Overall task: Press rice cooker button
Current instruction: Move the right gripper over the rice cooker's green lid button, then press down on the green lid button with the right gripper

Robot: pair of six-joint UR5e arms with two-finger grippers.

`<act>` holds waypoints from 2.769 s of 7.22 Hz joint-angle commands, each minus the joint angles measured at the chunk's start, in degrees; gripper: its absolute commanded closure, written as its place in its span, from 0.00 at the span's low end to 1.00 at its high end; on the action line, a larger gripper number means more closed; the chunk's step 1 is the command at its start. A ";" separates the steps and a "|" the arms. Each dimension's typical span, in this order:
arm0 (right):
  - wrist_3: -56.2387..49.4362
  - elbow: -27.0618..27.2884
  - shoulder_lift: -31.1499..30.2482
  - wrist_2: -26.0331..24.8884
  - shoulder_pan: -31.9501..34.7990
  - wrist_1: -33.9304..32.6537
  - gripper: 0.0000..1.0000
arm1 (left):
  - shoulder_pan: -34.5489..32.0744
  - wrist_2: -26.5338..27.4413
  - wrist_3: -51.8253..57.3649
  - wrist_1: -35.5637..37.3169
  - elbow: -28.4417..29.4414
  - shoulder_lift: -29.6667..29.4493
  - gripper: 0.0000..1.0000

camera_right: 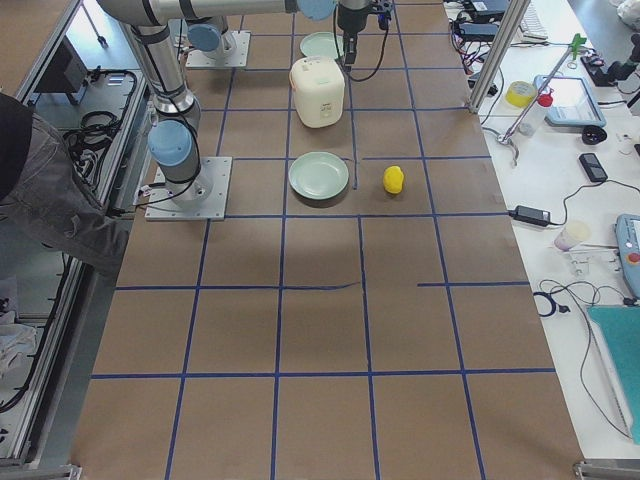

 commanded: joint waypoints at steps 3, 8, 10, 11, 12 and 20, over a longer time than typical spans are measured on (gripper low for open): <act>0.17 3.33 1.74 2.15 7.17 -1.32 1.00 | 0.00 0.00 0.00 0.00 0.00 0.03 0.00; 0.53 12.74 3.15 6.02 7.53 -11.59 1.00 | 0.00 0.00 0.00 0.00 0.00 0.02 0.00; 0.70 14.07 3.59 6.02 8.14 -13.28 1.00 | 0.00 0.00 0.00 0.00 0.00 0.03 0.00; 1.05 14.08 3.59 6.10 8.58 -13.37 1.00 | 0.00 0.00 0.00 0.00 0.00 0.03 0.00; 1.14 14.08 3.85 6.11 8.58 -13.28 1.00 | 0.00 0.00 0.00 0.00 0.00 0.03 0.00; 1.05 14.25 4.64 6.02 8.85 -13.46 1.00 | 0.00 0.00 0.00 0.00 0.00 0.03 0.00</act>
